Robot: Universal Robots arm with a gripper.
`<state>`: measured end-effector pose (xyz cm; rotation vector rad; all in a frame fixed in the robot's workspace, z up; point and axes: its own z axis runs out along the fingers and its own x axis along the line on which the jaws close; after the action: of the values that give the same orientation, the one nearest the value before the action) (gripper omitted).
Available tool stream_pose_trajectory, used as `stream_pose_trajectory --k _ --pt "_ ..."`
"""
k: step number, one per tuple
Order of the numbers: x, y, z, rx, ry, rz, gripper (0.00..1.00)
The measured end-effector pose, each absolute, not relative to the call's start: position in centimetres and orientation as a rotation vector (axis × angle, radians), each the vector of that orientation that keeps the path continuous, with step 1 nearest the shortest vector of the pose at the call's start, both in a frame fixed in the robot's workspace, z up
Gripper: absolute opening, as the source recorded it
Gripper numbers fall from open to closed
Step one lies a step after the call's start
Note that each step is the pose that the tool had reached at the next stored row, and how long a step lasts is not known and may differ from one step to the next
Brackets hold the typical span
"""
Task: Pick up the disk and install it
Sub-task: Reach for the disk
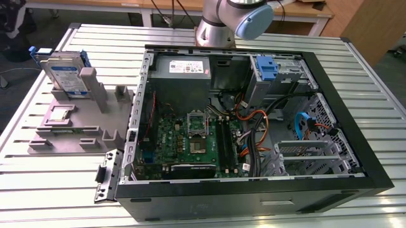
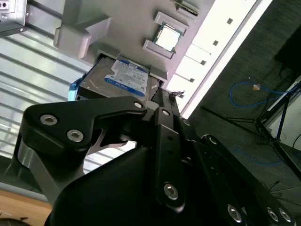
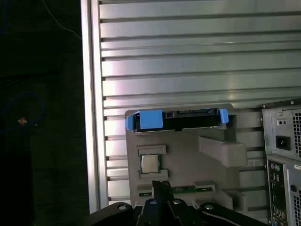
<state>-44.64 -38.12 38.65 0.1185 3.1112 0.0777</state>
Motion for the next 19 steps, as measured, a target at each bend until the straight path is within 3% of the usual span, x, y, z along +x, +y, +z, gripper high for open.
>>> stream_pose_trajectory --k 19 --pt "-44.6 -38.1 47.3 0.118 3.111 0.078 0.11"
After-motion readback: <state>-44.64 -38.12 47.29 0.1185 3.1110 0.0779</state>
